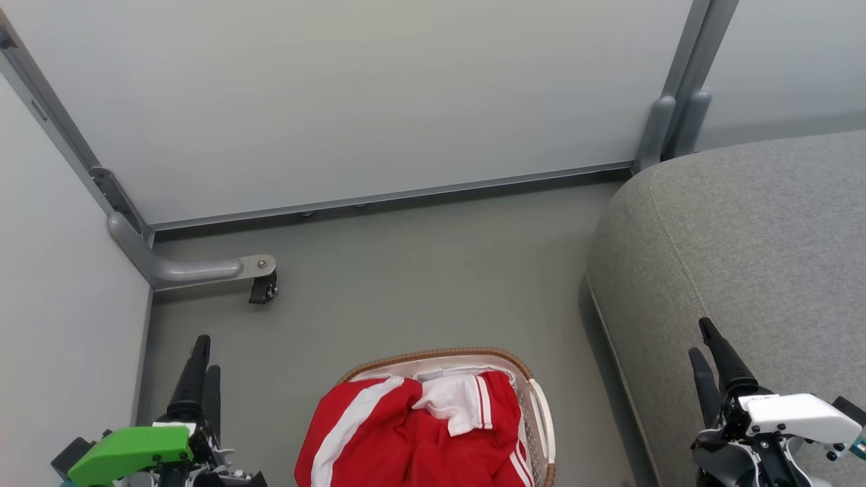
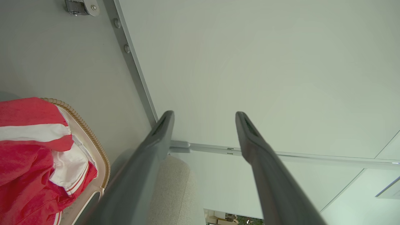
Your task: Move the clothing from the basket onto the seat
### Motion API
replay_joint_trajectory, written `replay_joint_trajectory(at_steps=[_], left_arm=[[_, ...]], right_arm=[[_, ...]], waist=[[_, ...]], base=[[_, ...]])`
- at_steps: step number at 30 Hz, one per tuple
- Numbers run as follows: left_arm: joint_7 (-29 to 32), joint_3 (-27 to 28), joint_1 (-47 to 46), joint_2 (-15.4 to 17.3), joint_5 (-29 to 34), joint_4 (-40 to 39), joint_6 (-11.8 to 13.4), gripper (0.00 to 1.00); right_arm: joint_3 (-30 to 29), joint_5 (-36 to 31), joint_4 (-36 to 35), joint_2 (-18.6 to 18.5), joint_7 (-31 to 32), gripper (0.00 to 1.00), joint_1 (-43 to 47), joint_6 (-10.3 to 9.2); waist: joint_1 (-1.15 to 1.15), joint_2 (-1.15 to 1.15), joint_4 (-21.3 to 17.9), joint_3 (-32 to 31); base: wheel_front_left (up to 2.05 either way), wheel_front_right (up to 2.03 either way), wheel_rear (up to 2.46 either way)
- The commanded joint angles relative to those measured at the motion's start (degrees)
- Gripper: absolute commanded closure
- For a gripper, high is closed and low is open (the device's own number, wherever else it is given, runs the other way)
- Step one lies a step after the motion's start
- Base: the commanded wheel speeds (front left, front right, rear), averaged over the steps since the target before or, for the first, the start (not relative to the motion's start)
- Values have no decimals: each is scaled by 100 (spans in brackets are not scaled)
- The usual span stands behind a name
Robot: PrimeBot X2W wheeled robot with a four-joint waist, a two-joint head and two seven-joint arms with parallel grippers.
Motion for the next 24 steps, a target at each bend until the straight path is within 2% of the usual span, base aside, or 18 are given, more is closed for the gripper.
replay_joint_trajectory(at_steps=[1,12,24], left_arm=[[-66,-86,-125,19,98,-118,-4,0],[-353,-373,-158,28,709,-255,-8,0],[-631,-467,-207,38,2119,-537,-13,0]], right_arm=[[14,-91,-96,-41,-81,0,-51,1],[-93,-919,-170,-56,-369,0,-38,2],[-117,-2596,-567,-71,-649,0,28,2]], waist=[[0,0,0,1],[0,0,-3,9],[0,0,2,18]], base=[[0,0,0],[0,0,0],[0,0,0]])
